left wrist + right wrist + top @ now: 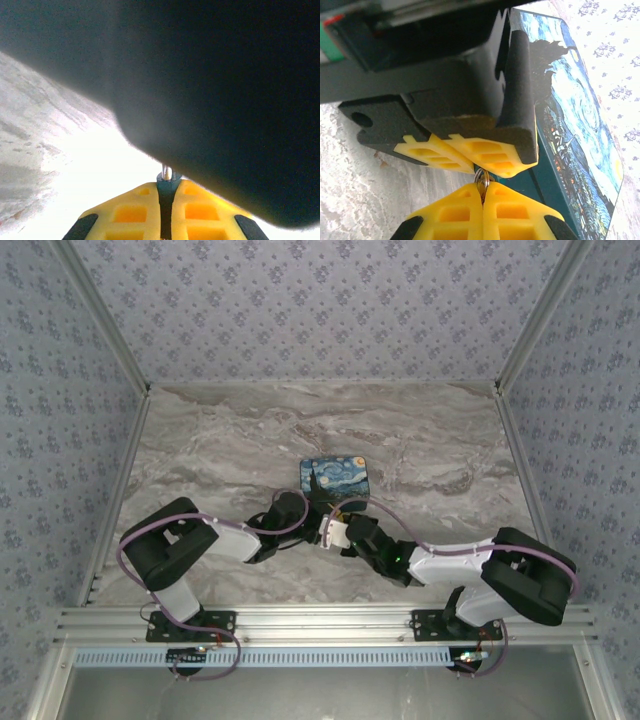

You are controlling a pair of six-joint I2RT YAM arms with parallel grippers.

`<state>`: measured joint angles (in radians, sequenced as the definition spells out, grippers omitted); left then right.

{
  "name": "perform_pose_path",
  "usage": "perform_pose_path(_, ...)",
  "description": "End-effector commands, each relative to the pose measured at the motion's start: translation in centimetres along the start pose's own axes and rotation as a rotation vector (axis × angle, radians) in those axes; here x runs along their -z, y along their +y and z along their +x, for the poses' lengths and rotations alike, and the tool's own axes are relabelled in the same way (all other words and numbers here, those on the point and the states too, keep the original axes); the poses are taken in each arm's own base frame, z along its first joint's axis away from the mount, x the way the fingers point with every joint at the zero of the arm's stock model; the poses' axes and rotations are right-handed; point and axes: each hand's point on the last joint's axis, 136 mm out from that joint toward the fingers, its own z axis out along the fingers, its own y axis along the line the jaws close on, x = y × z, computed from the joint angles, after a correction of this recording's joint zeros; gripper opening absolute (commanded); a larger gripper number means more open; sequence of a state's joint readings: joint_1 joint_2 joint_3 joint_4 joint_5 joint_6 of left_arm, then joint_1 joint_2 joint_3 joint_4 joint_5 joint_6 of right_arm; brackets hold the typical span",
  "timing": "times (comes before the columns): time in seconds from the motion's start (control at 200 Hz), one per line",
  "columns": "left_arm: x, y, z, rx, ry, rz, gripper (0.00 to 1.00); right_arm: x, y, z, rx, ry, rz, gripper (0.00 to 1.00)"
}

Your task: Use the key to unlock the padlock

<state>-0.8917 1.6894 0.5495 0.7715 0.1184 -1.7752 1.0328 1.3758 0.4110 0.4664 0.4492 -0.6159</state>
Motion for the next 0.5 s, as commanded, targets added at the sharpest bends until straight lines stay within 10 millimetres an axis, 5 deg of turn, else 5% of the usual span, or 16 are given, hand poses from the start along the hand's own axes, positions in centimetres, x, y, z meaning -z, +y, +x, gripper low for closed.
perform_pose_path(0.0,-0.2,-0.5,0.7,-0.001,0.033,0.007,0.00,-0.1,-2.7,-0.8,-0.098,0.027,0.118,0.00)
perform_pose_path(0.495,0.0,-0.2,0.5,0.003,0.023,0.004,0.00,-0.5,-0.7,-0.8,-0.686,-0.075,0.067,0.00)
